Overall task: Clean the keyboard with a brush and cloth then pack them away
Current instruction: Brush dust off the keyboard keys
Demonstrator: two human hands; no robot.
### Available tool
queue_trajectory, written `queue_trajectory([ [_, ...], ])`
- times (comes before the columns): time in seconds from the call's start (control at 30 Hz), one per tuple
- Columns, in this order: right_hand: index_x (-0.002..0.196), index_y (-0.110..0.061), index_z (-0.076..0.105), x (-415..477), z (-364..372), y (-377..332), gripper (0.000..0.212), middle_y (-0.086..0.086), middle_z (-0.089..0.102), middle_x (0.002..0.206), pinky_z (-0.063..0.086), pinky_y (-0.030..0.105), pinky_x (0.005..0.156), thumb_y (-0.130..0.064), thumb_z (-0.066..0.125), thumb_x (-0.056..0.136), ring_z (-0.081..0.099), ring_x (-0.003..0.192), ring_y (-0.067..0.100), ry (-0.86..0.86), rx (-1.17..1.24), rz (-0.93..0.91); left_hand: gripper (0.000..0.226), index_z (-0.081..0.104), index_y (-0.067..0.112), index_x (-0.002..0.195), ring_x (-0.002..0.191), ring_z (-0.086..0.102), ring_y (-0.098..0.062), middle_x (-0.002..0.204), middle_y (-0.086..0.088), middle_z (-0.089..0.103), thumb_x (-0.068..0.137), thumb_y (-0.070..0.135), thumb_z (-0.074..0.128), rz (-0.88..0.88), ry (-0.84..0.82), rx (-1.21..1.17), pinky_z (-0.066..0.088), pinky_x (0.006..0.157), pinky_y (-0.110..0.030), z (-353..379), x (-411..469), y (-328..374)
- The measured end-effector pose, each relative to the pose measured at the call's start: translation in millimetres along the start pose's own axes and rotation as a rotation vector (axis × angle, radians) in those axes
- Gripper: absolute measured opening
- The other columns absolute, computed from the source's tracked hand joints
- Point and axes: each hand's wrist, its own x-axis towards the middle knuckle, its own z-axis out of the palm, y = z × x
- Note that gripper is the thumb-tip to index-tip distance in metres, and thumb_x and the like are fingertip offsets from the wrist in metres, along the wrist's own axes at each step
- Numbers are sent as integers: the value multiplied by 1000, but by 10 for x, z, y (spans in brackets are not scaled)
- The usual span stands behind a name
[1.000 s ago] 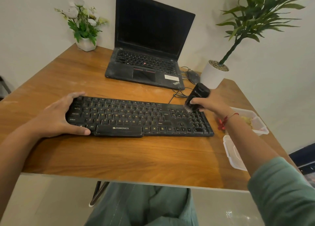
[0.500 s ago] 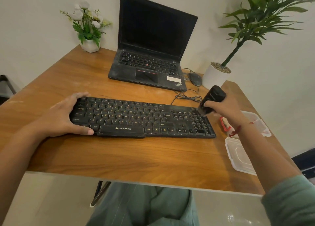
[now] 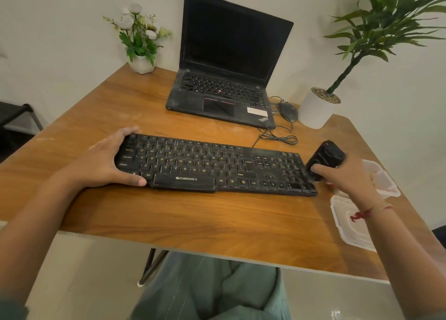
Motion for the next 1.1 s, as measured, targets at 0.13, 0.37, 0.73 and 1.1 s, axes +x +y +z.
queue_trajectory([
  [0.13, 93, -10, 64, -108, -4, -5, 22, 9, 71, 82, 56, 24, 51, -13, 76, 75, 68, 71, 18, -141, 229, 55, 116, 18, 56, 132, 121, 36, -11, 134, 17, 33, 32, 76, 73, -8, 0, -12, 33, 102, -41, -1, -15, 33],
  [0.37, 80, -9, 64, -286, 38, 66, 14, 13, 68, 75, 53, 37, 60, -14, 76, 74, 64, 68, 25, 26, 124, -5, 121, 14, 53, 137, 125, 37, -14, 146, 7, 34, 34, 78, 72, -16, 2, 4, 33, 103, -41, -3, -29, 36],
  [0.73, 93, -11, 63, -430, 158, 129, 24, 12, 69, 87, 59, 37, 61, -15, 77, 74, 67, 81, 28, 1, 332, 76, 125, 11, 54, 139, 133, 36, -19, 150, 4, 32, 33, 87, 68, -8, 1, 18, 32, 106, -44, 4, -33, 9],
  [1.1, 86, -27, 66, -866, 603, -602, 31, 3, 72, 87, 58, 22, 56, -20, 82, 61, 69, 80, 16, -117, 687, -112, 143, -7, 45, 148, 145, -3, -7, 159, 13, -14, 37, 79, 76, 69, -183, 146, 7, 119, -41, -120, -90, -30],
])
